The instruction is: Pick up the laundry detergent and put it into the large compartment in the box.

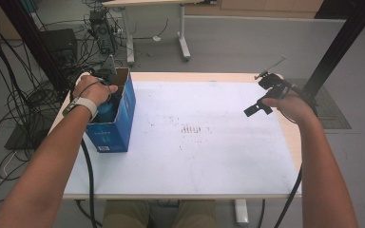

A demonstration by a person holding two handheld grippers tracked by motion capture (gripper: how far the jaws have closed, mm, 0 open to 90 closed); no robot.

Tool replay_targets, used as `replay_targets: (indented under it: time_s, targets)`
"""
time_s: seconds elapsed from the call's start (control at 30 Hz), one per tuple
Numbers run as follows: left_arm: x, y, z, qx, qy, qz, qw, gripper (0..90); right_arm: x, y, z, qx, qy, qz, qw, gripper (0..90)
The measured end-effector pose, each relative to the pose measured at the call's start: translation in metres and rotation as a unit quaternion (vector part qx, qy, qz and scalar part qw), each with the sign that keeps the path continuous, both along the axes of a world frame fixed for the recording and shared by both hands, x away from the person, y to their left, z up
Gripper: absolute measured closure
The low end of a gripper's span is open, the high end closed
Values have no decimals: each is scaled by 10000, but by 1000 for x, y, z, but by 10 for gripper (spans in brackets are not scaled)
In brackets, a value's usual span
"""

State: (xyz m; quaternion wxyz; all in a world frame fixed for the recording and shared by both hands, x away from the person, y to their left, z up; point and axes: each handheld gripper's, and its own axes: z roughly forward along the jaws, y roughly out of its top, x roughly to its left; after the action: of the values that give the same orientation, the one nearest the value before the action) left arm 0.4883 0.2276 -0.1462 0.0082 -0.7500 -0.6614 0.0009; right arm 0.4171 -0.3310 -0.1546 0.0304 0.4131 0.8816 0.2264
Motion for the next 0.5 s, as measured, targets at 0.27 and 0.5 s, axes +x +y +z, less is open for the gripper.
replay_targets:
  time_s: [0.27, 0.5]
  targets:
    - [0, 0, 0, -1, -8, 15, 10000, 374, 0, 1, 1, -1, -2, 9, 10000, 86]
    - [0, 0, 0, -2, -7, 18, 10000, 375, 0, -1, 2, -9, -1, -11, 10000, 86]
